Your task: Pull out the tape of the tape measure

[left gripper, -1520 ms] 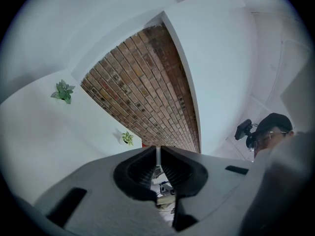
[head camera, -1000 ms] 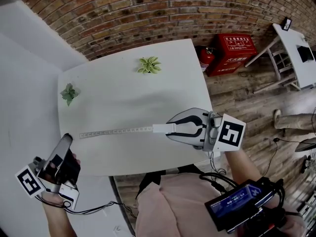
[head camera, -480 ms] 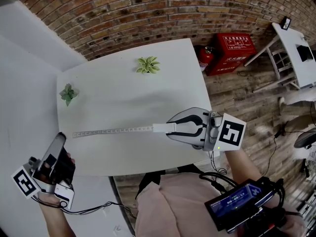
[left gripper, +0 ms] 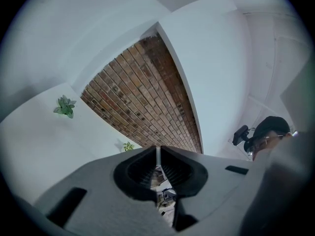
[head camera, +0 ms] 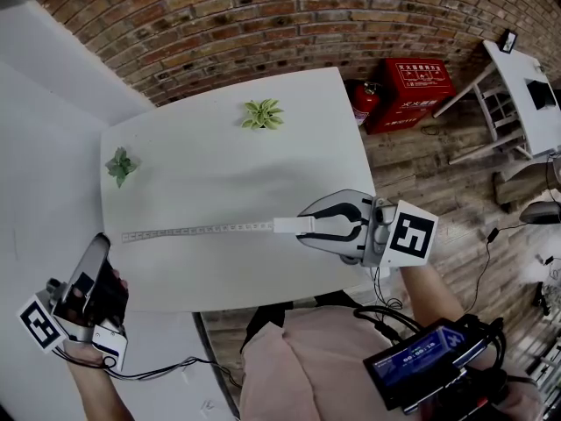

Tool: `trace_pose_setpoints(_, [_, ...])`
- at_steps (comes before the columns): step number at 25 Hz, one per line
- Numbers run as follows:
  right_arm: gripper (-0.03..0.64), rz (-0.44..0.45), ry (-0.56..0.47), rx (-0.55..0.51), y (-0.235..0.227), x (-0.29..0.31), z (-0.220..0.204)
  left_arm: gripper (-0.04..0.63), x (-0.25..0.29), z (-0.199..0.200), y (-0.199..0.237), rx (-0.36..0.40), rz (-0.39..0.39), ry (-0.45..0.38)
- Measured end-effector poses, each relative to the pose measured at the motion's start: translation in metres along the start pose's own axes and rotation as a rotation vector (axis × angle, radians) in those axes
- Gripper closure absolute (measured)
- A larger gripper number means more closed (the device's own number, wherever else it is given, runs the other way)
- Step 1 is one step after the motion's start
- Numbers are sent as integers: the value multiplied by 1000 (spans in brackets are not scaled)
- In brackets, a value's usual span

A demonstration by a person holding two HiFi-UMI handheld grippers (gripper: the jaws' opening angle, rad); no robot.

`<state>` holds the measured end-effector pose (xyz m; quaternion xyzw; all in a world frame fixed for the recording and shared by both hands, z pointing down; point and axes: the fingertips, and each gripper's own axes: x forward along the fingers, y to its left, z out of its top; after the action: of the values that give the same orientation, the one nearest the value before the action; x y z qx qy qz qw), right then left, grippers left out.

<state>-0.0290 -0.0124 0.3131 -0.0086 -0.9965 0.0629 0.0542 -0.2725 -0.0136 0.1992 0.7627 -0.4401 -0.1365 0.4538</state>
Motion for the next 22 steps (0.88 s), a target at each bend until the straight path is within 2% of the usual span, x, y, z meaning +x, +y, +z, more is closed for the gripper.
trace_pose_setpoints(13, [518, 0, 12, 1, 0, -1, 0, 558, -2, -4, 1, 24, -6, 37])
trace_pose_setpoints(22, [518, -5, 57, -5, -3, -3, -10, 558, 1, -18, 19, 57, -19, 110])
